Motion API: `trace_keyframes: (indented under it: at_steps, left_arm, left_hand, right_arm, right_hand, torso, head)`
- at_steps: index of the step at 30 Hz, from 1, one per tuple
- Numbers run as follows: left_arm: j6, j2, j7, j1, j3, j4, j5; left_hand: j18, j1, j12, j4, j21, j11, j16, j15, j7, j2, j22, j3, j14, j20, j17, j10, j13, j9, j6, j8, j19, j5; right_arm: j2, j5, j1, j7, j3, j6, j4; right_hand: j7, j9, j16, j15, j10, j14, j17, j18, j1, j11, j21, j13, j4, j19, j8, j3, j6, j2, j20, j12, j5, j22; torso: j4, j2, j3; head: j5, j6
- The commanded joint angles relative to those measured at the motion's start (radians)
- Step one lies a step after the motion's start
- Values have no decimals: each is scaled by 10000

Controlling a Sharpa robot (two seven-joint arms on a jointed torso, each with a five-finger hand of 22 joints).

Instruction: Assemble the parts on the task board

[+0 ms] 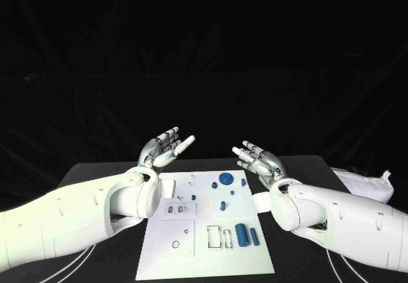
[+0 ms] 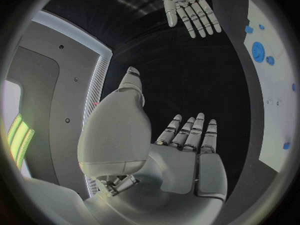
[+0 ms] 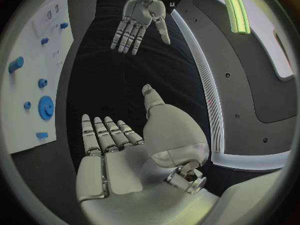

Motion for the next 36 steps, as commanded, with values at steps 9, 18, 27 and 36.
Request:
trace_keyframes:
  at_steps: [9,18,27,36]
  left_arm:
    - [870,28,167,45,-10,-15,124]
    - [1406,-711,300,40,-12,94,68]
    - [1732,-1288,78,42,-9,777,-103]
    - [1951,-1671,-95,43,16,1563,69]
  left_hand:
    - [309,773,377,108,704,288,733,193,1369,654,404,625,2900,159,357,1948,197,185,1655,368,2225,-173]
    - [839,1220,1087,-169,2466,-311,1699,-642,1024,1917,1076,1187,6502,-137,656,6592,376,425,5583,1011,6865,-344]
    - [833,1338,1049,-506,3013,-733,1990,-1200,691,2256,1189,979,8263,-704,1316,7975,413,342,6622,1007,8590,-352]
    - [819,1421,817,-691,3414,-923,2284,-1480,552,2389,1349,881,9241,-1023,2069,8421,414,330,6944,852,9398,-351]
  right_arm:
    - [-15,-1713,-89,-1006,48,2736,-112]
    - [37,-5274,206,-486,153,1402,-1164]
    - [105,-8088,508,-1311,317,1583,-1433]
    - [384,-12093,773,-3000,527,2245,-1711]
  right_hand:
    - [1146,373,744,-494,6068,6220,351,1174,2213,-347,1314,327,-1484,4824,657,514,5043,39,48,732,-677,456]
    - [826,387,738,-954,7587,7769,341,1238,2234,-738,1671,308,-2055,6111,635,783,7096,68,-309,557,-594,372]
    - [682,393,695,-1332,8504,8877,354,1224,1995,-1008,2138,325,-2466,7249,447,1162,7679,46,-784,339,-411,454]
    - [465,397,924,-1812,9230,10299,379,1205,2035,-1308,3195,346,-2455,8543,409,1409,8046,-302,-1387,316,-575,916]
  torso:
    - [-3,1,2]
    - [67,318,-176]
    - [193,661,-272]
    - [366,1022,-491]
  head:
    - [0,0]
    - [-308,-11]
    - [-405,40]
    - [-614,-23]
